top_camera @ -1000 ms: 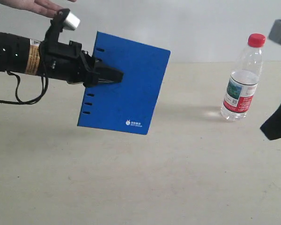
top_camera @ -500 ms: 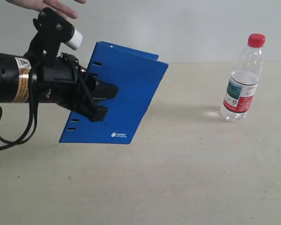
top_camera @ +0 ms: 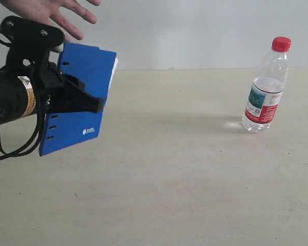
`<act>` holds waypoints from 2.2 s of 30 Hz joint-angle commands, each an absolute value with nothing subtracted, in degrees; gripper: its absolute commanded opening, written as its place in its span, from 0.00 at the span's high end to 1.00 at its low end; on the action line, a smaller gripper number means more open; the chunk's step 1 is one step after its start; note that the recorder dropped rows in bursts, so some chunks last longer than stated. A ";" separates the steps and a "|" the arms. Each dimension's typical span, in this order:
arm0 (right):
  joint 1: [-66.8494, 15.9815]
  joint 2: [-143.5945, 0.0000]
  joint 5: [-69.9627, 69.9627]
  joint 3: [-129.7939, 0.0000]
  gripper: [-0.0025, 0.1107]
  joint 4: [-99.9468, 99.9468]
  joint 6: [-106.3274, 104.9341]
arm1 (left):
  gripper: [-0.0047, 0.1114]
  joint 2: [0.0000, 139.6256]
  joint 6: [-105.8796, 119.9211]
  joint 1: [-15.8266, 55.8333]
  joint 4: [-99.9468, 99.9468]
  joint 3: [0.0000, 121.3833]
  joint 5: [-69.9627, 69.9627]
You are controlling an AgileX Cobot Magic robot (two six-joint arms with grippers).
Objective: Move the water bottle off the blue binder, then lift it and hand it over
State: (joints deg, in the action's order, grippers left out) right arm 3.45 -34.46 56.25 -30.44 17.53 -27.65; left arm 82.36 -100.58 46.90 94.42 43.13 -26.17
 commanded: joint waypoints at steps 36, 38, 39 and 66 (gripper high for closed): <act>3.47 -33.88 57.25 -30.22 0.98 17.57 -27.17 | 0.57 79.77 -94.86 47.84 99.95 45.35 -13.24; 3.47 -33.88 57.25 -30.22 0.98 17.57 -27.17 | 0.48 80.28 -94.88 47.84 99.95 45.35 -13.75; 3.47 -33.88 57.27 -30.22 0.98 17.46 -27.17 | 0.45 80.28 -94.88 47.84 99.95 45.35 -13.60; 3.47 -33.88 52.80 -30.22 0.98 16.01 -27.07 | 0.91 89.56 -100.38 18.87 99.95 45.33 -36.92</act>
